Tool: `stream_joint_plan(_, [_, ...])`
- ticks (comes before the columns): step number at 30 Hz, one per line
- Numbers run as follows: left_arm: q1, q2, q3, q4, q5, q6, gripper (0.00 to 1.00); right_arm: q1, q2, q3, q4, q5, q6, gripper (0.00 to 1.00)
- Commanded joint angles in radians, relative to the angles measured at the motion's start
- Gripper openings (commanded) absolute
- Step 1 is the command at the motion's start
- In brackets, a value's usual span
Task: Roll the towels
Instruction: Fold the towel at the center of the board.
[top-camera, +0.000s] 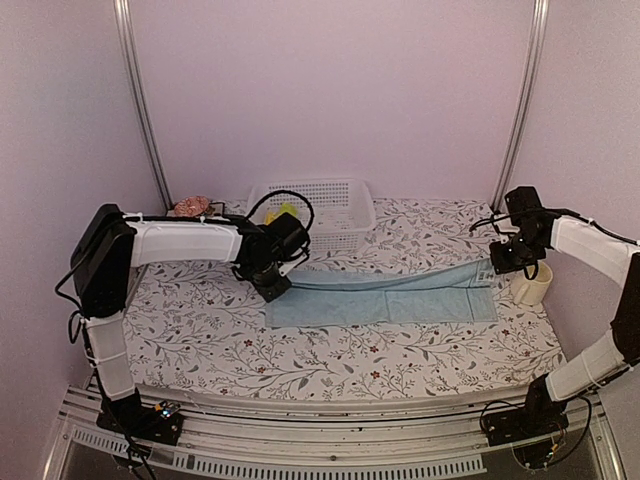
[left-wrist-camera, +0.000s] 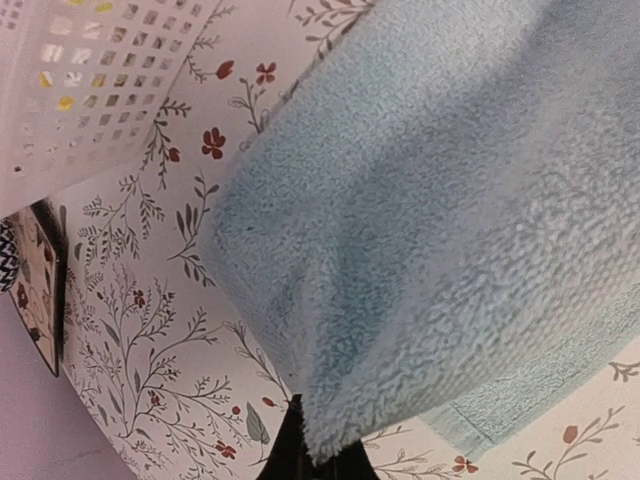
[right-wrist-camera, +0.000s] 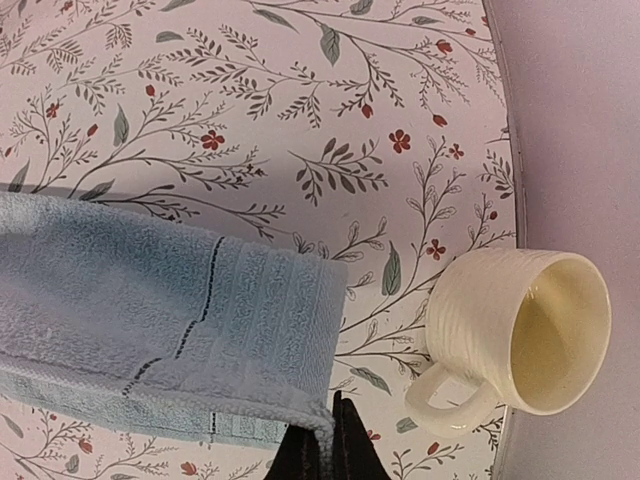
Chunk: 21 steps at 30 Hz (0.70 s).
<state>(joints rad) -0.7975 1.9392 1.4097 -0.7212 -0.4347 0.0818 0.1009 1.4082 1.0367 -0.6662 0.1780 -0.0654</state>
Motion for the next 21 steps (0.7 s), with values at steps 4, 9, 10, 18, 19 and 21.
stream_joint_plan(4, [-0.021, -0.028, -0.018, -0.032, 0.12, 0.018, 0.0, -0.009, -0.022, -0.048, -0.012, -0.009, -0.013, 0.07])
stream_joint_plan(9, [-0.03, -0.023, -0.026, -0.044, 0.156, 0.017, 0.0, -0.009, -0.015, -0.055, -0.013, -0.011, -0.014, 0.04])
stream_joint_plan(10, [-0.032, -0.024, -0.027, -0.049, 0.161, 0.015, 0.0, -0.01, -0.012, -0.055, -0.013, -0.011, -0.014, 0.04])
stream_joint_plan(18, [-0.042, -0.04, -0.058, -0.082, 0.186, 0.017, 0.0, -0.002, 0.02, -0.055, -0.011, 0.033, -0.016, 0.04])
stream_joint_plan(19, [-0.043, -0.041, -0.063, -0.087, 0.188, 0.016, 0.0, 0.0, 0.019, -0.056, -0.011, 0.044, -0.016, 0.04])
stream_joint_plan(21, [-0.043, -0.043, -0.07, -0.091, 0.195, 0.013, 0.0, 0.008, 0.019, -0.055, -0.013, 0.063, -0.018, 0.04])
